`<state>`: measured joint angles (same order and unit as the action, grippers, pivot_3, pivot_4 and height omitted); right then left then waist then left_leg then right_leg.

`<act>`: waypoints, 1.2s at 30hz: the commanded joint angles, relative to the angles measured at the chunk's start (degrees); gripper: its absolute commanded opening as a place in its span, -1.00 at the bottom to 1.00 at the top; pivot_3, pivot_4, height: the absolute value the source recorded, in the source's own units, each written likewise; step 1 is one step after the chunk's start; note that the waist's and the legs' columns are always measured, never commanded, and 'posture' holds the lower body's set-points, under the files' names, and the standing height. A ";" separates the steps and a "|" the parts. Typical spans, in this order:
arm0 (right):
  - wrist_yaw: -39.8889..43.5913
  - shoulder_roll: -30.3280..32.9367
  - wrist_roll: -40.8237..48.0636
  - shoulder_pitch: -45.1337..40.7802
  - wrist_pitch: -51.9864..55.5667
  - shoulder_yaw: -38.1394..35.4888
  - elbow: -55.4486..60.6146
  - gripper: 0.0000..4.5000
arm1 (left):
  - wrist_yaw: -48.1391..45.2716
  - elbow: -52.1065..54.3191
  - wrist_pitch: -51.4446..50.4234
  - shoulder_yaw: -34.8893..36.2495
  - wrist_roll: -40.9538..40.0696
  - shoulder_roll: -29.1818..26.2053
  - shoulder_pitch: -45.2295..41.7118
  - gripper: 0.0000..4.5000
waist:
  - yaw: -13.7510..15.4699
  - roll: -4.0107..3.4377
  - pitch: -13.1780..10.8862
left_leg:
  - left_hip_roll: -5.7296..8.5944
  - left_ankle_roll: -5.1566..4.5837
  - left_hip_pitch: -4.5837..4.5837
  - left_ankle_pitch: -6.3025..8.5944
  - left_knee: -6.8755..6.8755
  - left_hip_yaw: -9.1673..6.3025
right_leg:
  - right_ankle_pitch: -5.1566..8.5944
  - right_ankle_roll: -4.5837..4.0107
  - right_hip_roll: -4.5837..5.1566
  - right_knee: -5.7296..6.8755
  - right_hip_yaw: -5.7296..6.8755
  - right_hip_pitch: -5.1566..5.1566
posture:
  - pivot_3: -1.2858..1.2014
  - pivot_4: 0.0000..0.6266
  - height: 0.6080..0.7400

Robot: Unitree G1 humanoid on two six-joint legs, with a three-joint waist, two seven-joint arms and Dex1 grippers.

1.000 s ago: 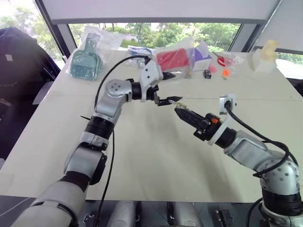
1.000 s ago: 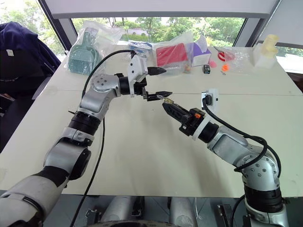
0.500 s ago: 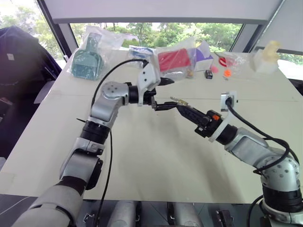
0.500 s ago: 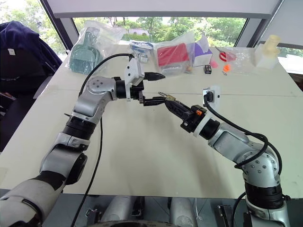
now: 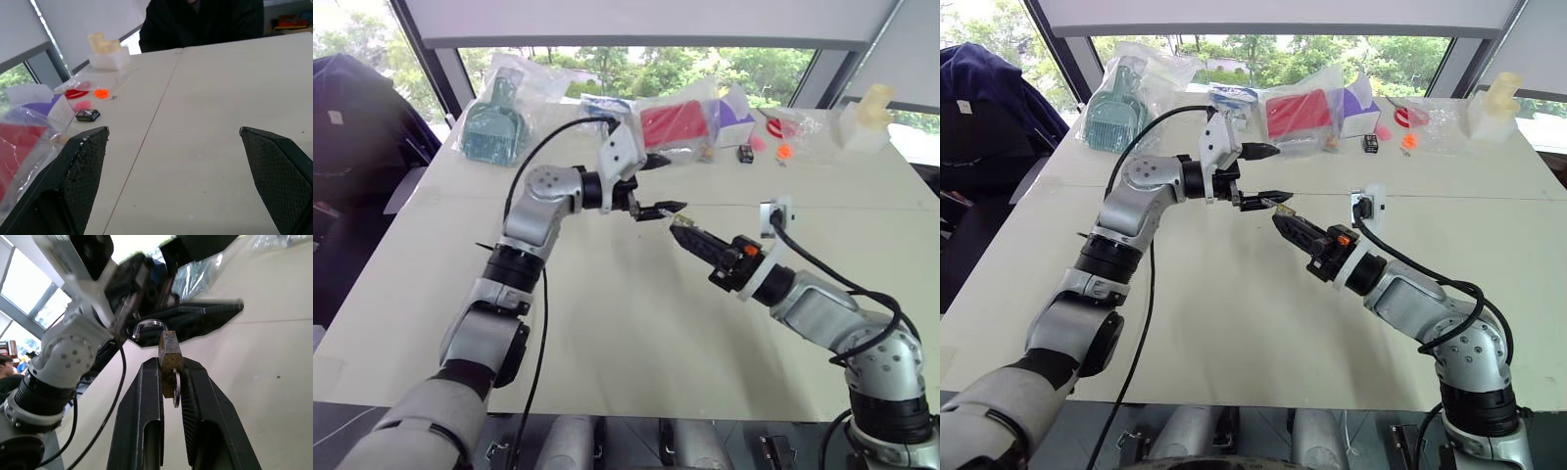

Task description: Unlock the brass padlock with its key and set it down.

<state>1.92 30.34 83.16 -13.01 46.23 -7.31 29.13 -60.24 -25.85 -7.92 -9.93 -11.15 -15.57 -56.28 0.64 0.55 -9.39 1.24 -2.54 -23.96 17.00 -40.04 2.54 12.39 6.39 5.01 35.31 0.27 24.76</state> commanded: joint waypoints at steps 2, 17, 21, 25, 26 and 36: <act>0.09 0.27 -1.01 -0.23 -1.01 -1.60 1.16 -0.98 | 1.64 -0.78 0.96 1.78 1.47 -2.70 -0.73 0.97 | -0.10 0.00 0.00 | 0.00 0.00 0.00 0.00 0.01 0.00 | 0.00 0.00 0.00 0.00 0.00 0.01 | 0.03 -0.52 1.00; 2.32 1.14 -3.85 -0.98 0.12 -2.06 -0.24 -0.98 | -6.13 18.04 -14.83 1.90 -9.31 -5.63 4.52 0.97 | -0.13 -0.01 0.00 | 0.00 0.02 0.00 0.00 0.01 -0.02 | 0.05 -0.09 0.02 0.01 0.00 0.02 | 0.03 -0.52 1.00; 2.30 1.07 -3.20 -1.01 0.19 -2.52 0.15 -0.98 | -5.54 15.78 -12.81 0.97 -7.26 -6.31 4.62 0.97 | -0.06 -0.01 0.00 | -0.01 0.03 0.01 -0.01 0.01 -0.03 | 0.11 -0.20 0.02 0.03 0.00 0.02 | 0.03 -0.52 1.00; 2.55 1.05 -2.78 -1.01 0.32 -2.64 0.58 -0.98 | -5.25 13.64 -11.87 1.45 -7.03 -5.93 4.05 0.97 | 0.05 -0.01 0.00 | 0.00 0.03 -0.02 -0.01 0.01 -0.03 | 0.10 -0.19 0.04 -0.02 0.00 0.02 | 0.03 -0.52 1.00; 2.55 1.09 -2.85 -0.95 0.36 -2.65 0.65 -0.98 | -5.63 13.96 -12.65 1.98 -8.09 -5.77 3.92 0.97 | 0.03 -0.01 0.00 | 0.00 0.03 -0.02 -0.01 0.01 -0.03 | 0.10 -0.19 0.04 -0.04 0.00 0.02 | 0.03 -0.52 1.00; 2.73 0.96 -3.93 -0.73 0.43 -2.39 0.11 -0.98 | -9.56 19.77 -24.26 4.32 -17.55 -7.93 3.08 0.97 | -0.07 -0.01 -0.01 | -0.01 0.04 -0.06 -0.01 0.03 -0.05 | 0.11 -0.21 0.06 -0.02 -0.01 0.07 | 0.03 -0.52 1.00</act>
<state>3.87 31.08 78.95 -13.44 47.08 -8.46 27.84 -71.05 -6.16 -32.25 -7.49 -28.04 -23.92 -51.62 0.57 0.54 -9.40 1.24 -2.50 -24.02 16.99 -40.02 2.49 12.51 6.18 5.07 35.29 0.26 24.83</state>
